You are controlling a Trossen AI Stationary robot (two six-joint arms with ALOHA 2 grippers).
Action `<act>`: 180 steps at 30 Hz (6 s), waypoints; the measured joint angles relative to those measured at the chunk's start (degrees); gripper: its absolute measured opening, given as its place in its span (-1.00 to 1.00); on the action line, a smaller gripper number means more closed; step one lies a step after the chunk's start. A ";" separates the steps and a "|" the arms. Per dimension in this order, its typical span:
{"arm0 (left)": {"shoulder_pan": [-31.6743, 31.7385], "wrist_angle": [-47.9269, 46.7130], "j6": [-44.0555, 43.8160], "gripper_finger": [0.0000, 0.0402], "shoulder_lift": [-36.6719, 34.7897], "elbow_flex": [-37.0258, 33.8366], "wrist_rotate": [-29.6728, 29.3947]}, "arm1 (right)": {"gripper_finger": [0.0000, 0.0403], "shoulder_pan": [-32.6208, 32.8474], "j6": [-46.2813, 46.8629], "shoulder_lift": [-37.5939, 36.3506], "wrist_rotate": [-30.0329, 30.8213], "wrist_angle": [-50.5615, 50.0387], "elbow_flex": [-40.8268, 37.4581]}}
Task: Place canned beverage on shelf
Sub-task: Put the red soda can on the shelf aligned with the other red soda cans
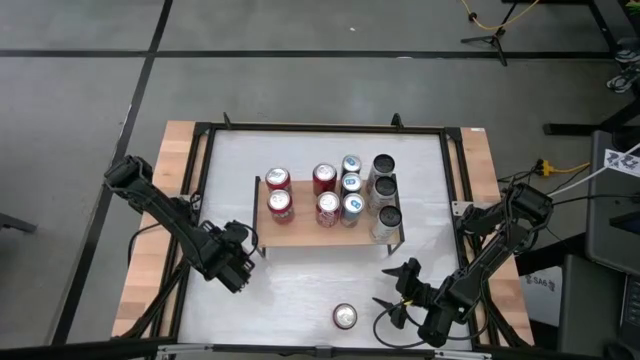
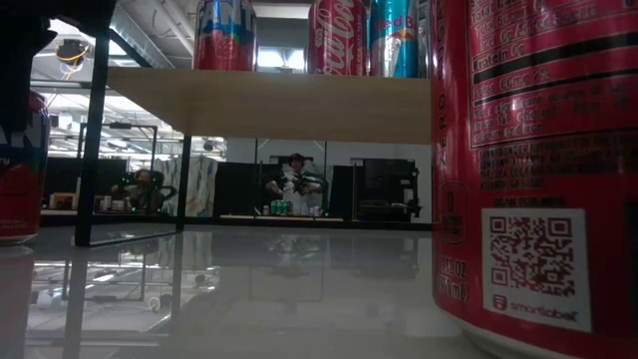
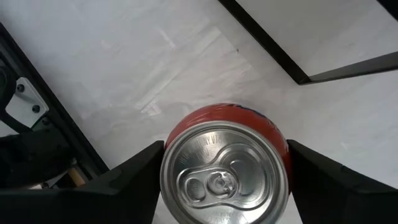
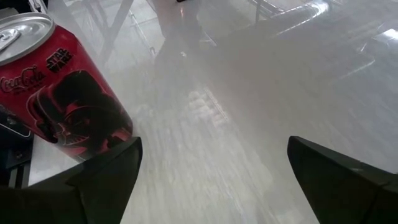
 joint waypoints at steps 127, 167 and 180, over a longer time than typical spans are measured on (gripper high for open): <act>13.57 -3.39 88.55 0.39 2.57 34.82 -6.03 | 0.95 0.00 0.09 0.00 -0.04 -0.49 0.01; 13.22 -3.28 84.94 0.60 2.46 34.82 -12.02 | 0.95 0.00 0.17 0.00 -0.04 -0.32 0.01; 10.98 -3.30 84.85 0.60 2.46 34.82 -12.71 | 0.95 0.00 0.17 0.00 -0.04 -0.32 0.00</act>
